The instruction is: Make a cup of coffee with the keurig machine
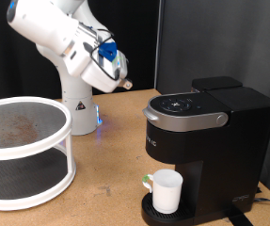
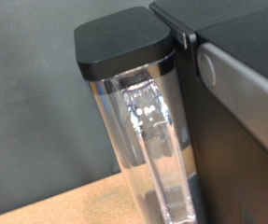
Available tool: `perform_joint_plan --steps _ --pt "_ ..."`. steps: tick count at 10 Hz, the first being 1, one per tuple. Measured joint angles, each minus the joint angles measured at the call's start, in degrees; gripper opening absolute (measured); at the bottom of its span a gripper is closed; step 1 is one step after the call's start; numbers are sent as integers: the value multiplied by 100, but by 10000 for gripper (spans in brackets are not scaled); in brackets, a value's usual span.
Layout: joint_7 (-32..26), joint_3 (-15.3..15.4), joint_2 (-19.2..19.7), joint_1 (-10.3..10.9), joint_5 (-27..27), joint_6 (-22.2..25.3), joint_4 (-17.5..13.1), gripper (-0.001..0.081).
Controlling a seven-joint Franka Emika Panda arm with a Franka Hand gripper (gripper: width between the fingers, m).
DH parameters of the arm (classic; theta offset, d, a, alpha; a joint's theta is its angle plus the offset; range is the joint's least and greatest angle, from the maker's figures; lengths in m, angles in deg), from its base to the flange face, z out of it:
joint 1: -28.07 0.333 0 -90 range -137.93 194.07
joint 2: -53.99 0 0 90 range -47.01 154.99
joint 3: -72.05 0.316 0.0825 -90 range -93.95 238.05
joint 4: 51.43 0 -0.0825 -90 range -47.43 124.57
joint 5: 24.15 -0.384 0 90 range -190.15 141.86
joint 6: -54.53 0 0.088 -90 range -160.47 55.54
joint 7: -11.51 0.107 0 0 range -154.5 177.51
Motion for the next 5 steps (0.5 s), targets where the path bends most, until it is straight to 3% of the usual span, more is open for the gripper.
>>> perform_joint_plan --steps 3,5 --pt "39 -3 -285 -18 194 15 -67 800" --pt "-352 146 -340 -14 241 -808 30 800"
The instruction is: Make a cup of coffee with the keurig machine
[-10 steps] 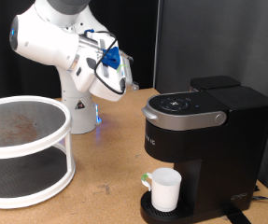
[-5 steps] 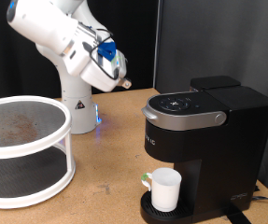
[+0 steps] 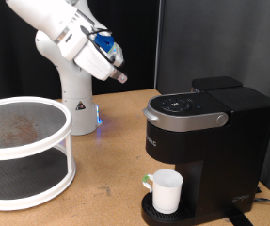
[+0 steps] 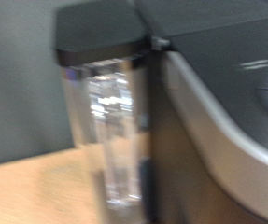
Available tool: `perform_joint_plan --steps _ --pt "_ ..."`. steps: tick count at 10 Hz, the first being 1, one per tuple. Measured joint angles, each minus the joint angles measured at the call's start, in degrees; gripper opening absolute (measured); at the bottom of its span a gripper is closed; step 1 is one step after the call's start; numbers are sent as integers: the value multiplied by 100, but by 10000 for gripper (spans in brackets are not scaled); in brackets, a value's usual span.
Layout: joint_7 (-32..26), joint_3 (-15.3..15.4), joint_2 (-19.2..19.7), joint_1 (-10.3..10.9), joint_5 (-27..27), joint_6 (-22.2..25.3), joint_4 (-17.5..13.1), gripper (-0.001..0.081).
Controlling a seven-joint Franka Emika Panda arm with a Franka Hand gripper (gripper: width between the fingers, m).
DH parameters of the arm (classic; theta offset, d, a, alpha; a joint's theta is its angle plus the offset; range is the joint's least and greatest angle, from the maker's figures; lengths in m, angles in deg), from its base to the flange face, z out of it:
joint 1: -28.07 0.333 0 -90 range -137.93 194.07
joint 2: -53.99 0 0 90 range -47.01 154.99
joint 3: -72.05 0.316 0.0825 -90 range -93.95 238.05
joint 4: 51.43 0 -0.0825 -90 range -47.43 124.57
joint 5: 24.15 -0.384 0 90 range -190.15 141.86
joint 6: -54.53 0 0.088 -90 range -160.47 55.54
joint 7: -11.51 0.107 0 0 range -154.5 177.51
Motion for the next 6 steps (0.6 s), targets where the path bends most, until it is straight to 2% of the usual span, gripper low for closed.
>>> perform_joint_plan --steps 1,2,4,6 --pt "-189 68 -63 7 -86 -342 14 800" --pt "-293 76 -120 15 -243 -475 -13 800" --pt "-353 60 -163 17 -507 -481 -111 800" --pt "-352 73 -147 23 -498 -465 -100 800"
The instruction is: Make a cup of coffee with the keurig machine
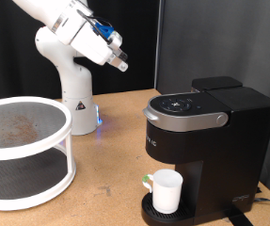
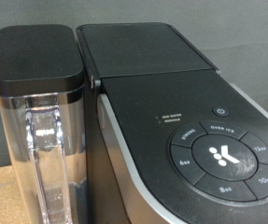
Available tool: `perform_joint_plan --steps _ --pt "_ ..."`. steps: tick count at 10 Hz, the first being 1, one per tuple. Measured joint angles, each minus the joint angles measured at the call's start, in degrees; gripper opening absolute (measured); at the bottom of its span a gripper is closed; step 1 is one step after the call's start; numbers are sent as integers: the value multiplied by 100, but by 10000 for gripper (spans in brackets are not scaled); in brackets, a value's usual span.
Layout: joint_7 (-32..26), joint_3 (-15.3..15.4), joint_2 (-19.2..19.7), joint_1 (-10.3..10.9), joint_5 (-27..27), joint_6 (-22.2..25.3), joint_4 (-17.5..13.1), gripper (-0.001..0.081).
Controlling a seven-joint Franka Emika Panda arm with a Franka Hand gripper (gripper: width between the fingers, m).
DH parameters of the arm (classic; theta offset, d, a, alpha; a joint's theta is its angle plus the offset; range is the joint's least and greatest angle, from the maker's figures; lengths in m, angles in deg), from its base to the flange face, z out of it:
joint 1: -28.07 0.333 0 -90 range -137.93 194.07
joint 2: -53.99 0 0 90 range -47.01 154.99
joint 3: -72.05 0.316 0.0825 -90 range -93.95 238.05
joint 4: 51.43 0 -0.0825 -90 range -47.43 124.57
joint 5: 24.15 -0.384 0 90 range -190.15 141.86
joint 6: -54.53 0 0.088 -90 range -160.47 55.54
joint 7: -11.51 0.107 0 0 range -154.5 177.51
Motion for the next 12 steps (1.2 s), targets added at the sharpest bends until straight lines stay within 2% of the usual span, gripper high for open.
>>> perform_joint_plan --steps 1,3,6,9,10,12 --pt "0 52 3 40 -191 -83 -26 800" --pt "14 312 43 227 -765 -586 -160 800" --pt "98 859 237 326 -629 -1247 -490 800" --pt "467 1340 508 330 -428 -1770 -899 800" --pt "647 1405 681 304 -329 -1786 -1065 800" --pt "589 1419 679 304 -356 -1954 -1019 800"
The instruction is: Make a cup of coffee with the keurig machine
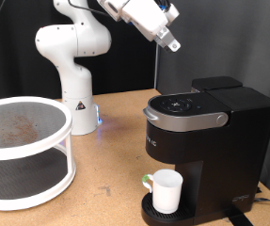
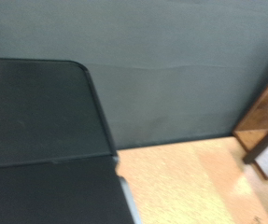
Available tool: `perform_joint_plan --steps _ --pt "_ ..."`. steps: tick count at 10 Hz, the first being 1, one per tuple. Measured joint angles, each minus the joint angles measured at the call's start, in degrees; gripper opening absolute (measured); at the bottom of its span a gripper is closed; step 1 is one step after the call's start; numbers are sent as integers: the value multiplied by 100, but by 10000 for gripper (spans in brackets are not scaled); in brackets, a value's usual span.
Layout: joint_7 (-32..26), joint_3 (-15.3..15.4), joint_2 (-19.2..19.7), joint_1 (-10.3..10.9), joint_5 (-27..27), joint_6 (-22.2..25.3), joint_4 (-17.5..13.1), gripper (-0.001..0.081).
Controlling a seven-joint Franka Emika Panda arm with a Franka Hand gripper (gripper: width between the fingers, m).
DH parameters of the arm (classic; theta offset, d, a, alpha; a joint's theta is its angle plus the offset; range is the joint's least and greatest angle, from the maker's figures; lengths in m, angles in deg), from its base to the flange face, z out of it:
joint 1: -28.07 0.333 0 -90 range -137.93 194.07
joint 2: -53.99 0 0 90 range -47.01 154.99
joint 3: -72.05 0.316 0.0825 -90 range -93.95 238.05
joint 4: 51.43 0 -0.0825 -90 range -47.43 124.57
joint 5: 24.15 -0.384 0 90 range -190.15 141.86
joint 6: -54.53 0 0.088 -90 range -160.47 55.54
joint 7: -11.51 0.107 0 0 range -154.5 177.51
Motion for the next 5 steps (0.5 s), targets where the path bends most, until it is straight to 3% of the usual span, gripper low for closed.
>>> perform_joint_plan --steps 1,3,4,5 --pt "10 48 1 -19 287 -116 41 800" --pt "478 269 49 -238 1858 244 -28 800" --pt "768 357 155 -315 2377 469 -165 800" --pt "968 386 306 -328 2492 509 -335 800"
